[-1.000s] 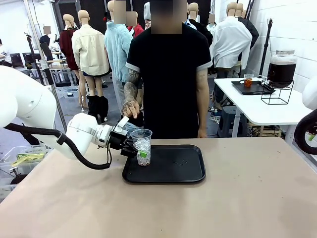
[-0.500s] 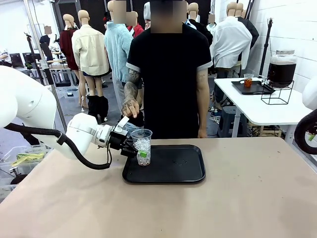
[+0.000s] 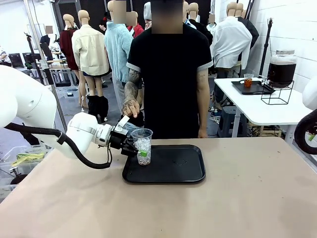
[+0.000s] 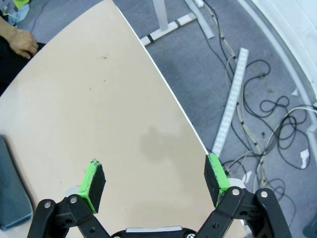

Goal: Pour the drink into the iced cup.
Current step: Open the gripper to release the iced cup you were holding.

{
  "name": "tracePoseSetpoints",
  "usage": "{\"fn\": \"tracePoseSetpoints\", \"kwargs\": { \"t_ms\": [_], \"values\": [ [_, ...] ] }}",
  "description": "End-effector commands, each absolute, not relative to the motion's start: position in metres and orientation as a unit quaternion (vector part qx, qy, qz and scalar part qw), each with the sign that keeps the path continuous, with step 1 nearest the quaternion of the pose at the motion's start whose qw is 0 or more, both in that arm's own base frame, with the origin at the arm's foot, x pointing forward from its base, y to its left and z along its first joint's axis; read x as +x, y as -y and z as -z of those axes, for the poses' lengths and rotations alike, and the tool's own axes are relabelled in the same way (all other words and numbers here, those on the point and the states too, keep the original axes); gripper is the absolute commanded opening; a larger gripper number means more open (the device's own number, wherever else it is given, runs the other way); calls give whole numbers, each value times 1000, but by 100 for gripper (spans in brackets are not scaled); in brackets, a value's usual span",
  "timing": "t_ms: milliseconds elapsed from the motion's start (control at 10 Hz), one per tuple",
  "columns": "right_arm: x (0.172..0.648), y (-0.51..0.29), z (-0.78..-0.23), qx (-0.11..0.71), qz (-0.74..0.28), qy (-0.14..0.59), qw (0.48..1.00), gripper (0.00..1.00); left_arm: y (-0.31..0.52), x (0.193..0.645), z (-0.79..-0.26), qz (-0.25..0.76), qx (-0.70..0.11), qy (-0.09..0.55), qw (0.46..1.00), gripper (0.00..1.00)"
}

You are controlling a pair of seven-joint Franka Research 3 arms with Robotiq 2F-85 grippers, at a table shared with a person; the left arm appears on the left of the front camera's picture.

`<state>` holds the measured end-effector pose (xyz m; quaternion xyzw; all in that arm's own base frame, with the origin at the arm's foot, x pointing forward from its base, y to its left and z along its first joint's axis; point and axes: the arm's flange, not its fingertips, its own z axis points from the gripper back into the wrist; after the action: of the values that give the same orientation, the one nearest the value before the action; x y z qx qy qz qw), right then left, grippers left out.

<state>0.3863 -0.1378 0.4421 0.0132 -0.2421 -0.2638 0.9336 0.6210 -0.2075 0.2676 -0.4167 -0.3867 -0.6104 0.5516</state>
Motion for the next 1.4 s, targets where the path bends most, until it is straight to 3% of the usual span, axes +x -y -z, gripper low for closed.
{"fn": "tracePoseSetpoints", "kwargs": {
  "t_ms": [0,800,1300],
  "values": [
    [388,139,-441,10,263,247,933,100,212,622,-296,618,-412,424,519,75],
    [388,139,-441,10,263,247,933,100,198,677,-413,609,-342,473,537,75],
    [388,139,-441,10,263,247,933,100,182,706,-433,592,-339,470,560,75]
  ]
}}
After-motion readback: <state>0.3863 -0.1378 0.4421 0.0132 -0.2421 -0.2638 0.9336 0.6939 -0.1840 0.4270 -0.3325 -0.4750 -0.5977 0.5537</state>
